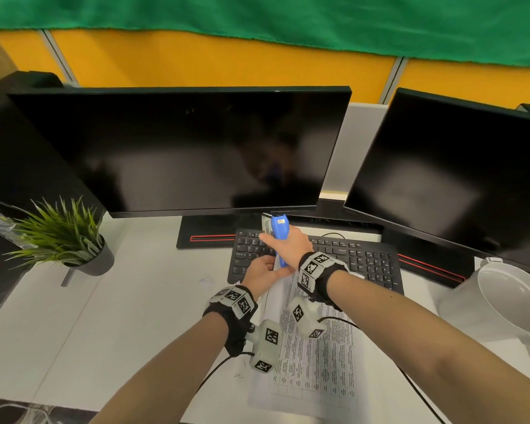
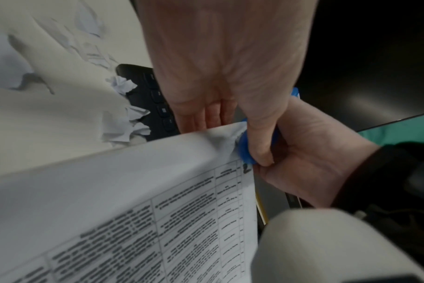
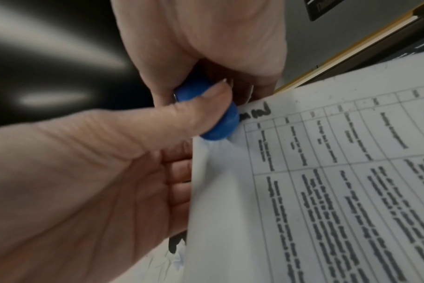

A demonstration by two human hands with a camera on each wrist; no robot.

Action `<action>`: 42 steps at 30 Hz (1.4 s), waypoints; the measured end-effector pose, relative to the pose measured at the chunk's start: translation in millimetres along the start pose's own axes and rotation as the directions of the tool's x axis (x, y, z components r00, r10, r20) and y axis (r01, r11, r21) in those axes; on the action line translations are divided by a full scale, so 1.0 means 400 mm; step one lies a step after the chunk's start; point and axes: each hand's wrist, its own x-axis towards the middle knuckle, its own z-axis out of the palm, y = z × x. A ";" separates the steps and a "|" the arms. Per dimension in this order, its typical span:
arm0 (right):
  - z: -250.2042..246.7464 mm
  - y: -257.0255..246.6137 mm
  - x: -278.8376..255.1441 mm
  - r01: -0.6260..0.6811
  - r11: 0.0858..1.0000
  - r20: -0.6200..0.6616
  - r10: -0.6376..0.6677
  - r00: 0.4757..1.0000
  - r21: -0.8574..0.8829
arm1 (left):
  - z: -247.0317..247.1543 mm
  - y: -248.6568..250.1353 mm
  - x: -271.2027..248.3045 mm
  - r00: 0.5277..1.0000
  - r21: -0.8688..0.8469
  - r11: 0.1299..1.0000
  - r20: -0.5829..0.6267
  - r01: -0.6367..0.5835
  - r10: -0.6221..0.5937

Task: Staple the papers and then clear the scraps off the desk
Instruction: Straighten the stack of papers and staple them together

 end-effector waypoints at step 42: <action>-0.347 0.572 -0.447 -0.688 0.719 -0.433 0.591 0.681 -0.101 | -0.001 -0.052 -0.070 0.980 0.099 0.989 -0.152 -0.111 0.126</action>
